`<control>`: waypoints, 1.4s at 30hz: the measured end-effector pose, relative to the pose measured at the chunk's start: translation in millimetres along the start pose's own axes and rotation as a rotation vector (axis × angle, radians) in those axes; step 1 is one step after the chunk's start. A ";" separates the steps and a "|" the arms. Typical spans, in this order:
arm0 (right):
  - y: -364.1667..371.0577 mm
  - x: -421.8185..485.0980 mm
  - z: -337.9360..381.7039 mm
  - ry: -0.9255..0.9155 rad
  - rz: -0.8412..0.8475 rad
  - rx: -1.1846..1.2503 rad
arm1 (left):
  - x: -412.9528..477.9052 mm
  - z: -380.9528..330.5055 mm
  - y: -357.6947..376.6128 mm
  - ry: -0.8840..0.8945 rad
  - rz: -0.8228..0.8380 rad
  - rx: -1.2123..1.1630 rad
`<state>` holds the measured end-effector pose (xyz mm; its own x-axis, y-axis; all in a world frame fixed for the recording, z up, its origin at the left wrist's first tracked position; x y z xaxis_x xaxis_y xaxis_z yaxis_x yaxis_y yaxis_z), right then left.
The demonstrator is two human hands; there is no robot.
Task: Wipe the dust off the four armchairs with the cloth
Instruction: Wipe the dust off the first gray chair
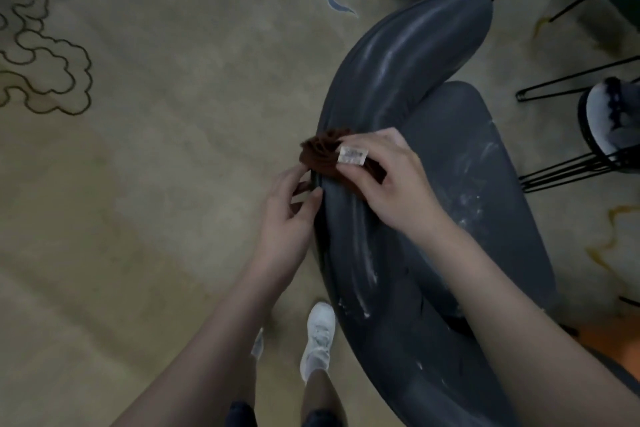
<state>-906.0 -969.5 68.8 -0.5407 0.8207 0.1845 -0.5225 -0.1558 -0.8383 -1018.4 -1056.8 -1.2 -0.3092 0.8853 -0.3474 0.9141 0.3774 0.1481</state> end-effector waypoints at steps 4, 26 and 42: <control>-11.6 -3.2 -5.1 0.051 -0.056 0.054 | -15.0 2.5 0.0 0.015 -0.030 -0.020; -12.5 -64.3 0.9 0.010 -0.057 0.096 | -63.6 25.8 5.8 0.048 -0.198 -0.165; -5.9 -58.2 3.3 -0.068 -0.027 0.157 | -73.5 30.2 10.5 0.024 -0.286 -0.250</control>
<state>-873.7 -1018.2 64.7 -0.5658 0.7873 0.2449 -0.6313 -0.2225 -0.7429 -978.2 -1126.1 -2.1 -0.5517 0.7394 -0.3859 0.6987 0.6624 0.2701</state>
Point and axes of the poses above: each hand's wrist, its own x-axis towards the middle knuckle, its own y-axis out of the palm, z = x × y, the point moved 7 cm from there along x, towards the middle knuckle, and after that the axes turned 10 degrees about -x, right-handed, at the moved point
